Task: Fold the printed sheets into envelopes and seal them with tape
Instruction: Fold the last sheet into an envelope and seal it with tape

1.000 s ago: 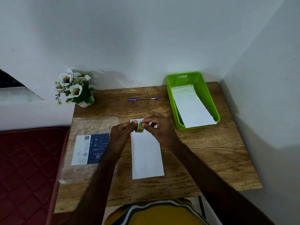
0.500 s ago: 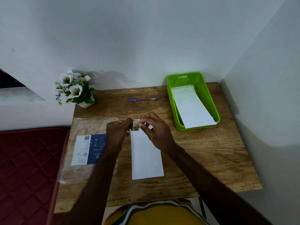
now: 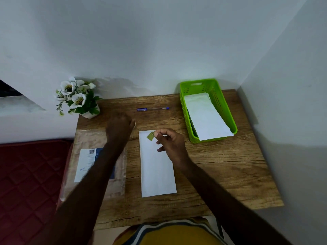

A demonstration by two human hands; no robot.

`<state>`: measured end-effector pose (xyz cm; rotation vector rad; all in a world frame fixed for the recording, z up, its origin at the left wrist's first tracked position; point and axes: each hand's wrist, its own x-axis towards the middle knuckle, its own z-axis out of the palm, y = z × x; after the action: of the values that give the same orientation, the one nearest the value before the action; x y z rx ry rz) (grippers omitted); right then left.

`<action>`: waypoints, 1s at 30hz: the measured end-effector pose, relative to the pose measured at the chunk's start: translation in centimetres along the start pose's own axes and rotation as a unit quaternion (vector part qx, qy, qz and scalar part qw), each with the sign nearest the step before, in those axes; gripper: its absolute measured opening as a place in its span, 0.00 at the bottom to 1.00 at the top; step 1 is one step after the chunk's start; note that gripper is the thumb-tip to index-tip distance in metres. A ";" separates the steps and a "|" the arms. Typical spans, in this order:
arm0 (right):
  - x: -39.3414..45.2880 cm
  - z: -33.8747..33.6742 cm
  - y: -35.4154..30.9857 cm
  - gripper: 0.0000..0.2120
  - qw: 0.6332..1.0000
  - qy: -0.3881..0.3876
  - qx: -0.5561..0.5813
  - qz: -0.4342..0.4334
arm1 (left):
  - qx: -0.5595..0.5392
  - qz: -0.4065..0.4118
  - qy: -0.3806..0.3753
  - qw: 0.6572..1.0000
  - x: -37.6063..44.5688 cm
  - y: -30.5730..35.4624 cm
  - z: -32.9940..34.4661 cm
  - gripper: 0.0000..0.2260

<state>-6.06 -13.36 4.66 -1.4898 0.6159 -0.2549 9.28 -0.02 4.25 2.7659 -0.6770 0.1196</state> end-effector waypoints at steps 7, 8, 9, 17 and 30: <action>-0.2 -0.3 0.1 0.11 0.991 0.028 0.081 0.105 | 0.201 0.169 -0.012 0.965 1.8 -2.6 2.2 0.07; -0.2 -0.3 0.2 0.11 0.990 0.030 0.086 0.110 | 0.204 0.180 -0.005 0.962 1.9 -2.8 2.3 0.06; -0.2 -0.3 0.2 0.11 0.988 0.031 0.092 0.117 | 0.204 0.188 0.000 0.961 2.0 -3.0 2.4 0.06; -0.5 0.6 0.3 0.03 0.962 0.064 0.180 0.196 | -0.067 -0.008 0.098 0.993 -1.3 -1.1 1.4 0.13; -1.7 1.4 0.5 0.10 0.916 0.060 0.308 0.251 | -0.460 -0.257 -0.021 0.850 -10.9 7.9 -0.1 0.11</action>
<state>-6.82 -11.28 4.50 -0.6793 0.8967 -0.1191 -4.04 -1.89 4.83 1.9010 0.0580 -0.3062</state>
